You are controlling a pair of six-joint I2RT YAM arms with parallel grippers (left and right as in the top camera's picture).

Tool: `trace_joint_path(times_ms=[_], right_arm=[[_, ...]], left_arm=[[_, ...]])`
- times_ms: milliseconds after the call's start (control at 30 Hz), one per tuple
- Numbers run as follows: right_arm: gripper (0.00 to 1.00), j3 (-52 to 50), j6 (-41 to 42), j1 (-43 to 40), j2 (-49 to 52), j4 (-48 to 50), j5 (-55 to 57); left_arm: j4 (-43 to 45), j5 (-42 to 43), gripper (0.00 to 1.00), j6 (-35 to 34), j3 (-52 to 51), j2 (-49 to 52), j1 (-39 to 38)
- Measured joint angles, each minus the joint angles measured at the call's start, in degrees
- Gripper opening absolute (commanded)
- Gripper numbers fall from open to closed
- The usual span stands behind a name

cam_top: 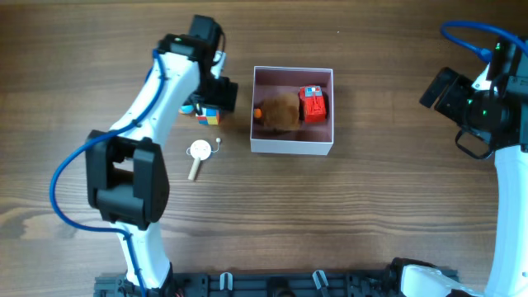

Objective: Pack container
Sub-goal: 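Lower the left gripper onto the Rubik's cube and grasp it, then carry the cube right into the box and open the left gripper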

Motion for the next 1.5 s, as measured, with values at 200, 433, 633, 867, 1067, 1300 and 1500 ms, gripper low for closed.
trace_joint_path(times_ms=[200, 433, 633, 867, 1067, 1300, 1500], right_arm=[[1.0, 0.0, 0.0, 0.0, 0.0, 0.0, 0.0], [1.0, 0.0, 0.0, 0.0, 0.0, 0.0, 0.0], [1.0, 0.0, 0.0, 0.0, 0.0, 0.0, 0.0], [1.0, 0.0, 0.0, 0.0, 0.0, 0.0, 0.0], [1.0, 0.0, 0.0, 0.0, 0.0, 0.0, 0.0], [1.0, 0.0, 0.0, 0.0, 0.0, 0.0, 0.0], [1.0, 0.0, 0.0, 0.0, 0.0, 0.0, 0.0]], left_arm=[[0.5, -2.4, 0.79, 0.9, 0.2, 1.8, -1.3], [1.8, -3.7, 0.84, -2.7, 0.3, 3.8, 0.6], [2.0, -3.6, 0.84, -5.3, 0.3, 3.8, 1.4], [1.8, -2.7, 0.77, -6.7, 0.3, 4.7, 1.4], [1.2, -1.7, 0.74, -7.3, 0.4, 7.3, 1.4], [1.2, -1.5, 0.66, -7.5, 0.3, 7.7, 1.4], [1.2, -1.5, 0.58, -7.5, 0.4, 7.7, 1.4]])
